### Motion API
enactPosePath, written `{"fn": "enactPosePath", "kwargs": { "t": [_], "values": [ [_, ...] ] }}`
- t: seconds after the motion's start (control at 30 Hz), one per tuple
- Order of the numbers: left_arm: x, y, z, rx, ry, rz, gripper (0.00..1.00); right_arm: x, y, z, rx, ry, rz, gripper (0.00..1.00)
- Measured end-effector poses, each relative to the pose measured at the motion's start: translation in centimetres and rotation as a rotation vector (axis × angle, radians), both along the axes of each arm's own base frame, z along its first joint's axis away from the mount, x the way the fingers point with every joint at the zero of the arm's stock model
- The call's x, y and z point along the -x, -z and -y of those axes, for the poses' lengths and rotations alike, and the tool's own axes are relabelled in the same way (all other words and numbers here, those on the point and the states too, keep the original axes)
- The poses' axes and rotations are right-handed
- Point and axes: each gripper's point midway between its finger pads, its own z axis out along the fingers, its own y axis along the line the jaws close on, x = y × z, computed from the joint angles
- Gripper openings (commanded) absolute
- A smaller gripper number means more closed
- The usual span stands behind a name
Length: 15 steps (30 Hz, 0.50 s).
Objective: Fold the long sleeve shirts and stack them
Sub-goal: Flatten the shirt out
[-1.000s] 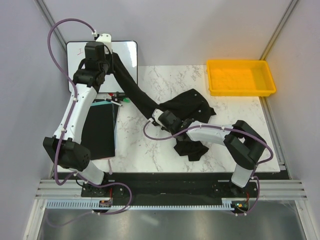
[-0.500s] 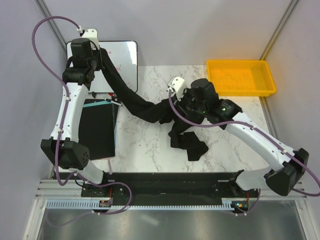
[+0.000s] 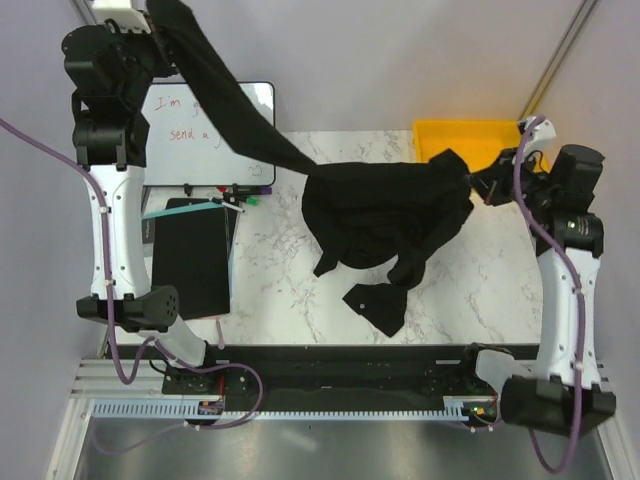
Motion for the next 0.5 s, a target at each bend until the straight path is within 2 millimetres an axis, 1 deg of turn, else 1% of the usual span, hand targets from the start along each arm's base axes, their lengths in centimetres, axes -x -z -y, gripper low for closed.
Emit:
{"fn": "enactPosePath", "kwargs": {
  "t": [0.07, 0.1, 0.13, 0.17, 0.2, 0.23, 0.27, 0.3, 0.33, 0.4, 0.43, 0.47, 0.5],
  "values": [
    [0.6, -1.5, 3.7, -0.008, 0.117, 0.046, 0.02, -1.9, 3.6, 4.8, -0.056, 0.112, -0.130, 0.00],
    [1.0, -1.8, 6.2, -0.013, 0.196, 0.057, 0.02, -2.8, 5.8, 6.8, -0.085, 0.146, -0.202, 0.00],
    [1.3, -1.7, 8.4, -0.018, 0.266, 0.057, 0.02, -3.6, 8.5, 8.5, -0.117, 0.166, -0.288, 0.00],
    [1.8, -0.9, 11.7, -0.022, 0.366, 0.045, 0.02, -4.0, 11.1, 9.7, -0.148, 0.175, -0.369, 0.00],
    [2.3, -0.2, 13.9, -0.026, 0.434, 0.027, 0.02, -3.9, 13.4, 10.4, -0.167, 0.179, -0.436, 0.00],
    [3.0, 1.2, 17.0, -0.035, 0.520, 0.000, 0.02, -3.4, 16.0, 10.8, -0.186, 0.178, -0.512, 0.00],
    [3.8, 3.0, 19.7, -0.046, 0.594, -0.040, 0.02, -2.5, 18.1, 10.9, -0.200, 0.174, -0.583, 0.00],
    [4.7, 4.5, 22.0, -0.056, 0.658, -0.074, 0.02, -1.8, 19.3, 10.8, -0.200, 0.166, -0.620, 0.00],
    [5.9, 6.5, 25.0, -0.071, 0.735, -0.116, 0.02, -0.9, 20.3, 10.7, -0.193, 0.155, -0.651, 0.00],
    [8.7, 10.4, 30.1, -0.102, 0.875, -0.205, 0.02, 0.1, 21.2, 10.9, -0.172, 0.139, -0.669, 0.00],
    [9.9, 11.7, 31.6, -0.114, 0.922, -0.236, 0.02, 0.2, 21.3, 11.2, -0.159, 0.135, -0.665, 0.04],
    [11.9, 13.8, 34.0, -0.134, 0.992, -0.283, 0.02, 0.3, 21.6, 11.8, -0.142, 0.135, -0.656, 0.13],
    [13.5, 15.0, 35.5, -0.148, 1.044, -0.313, 0.02, 0.4, 22.0, 12.5, -0.129, 0.139, -0.656, 0.41]
  ]
}}
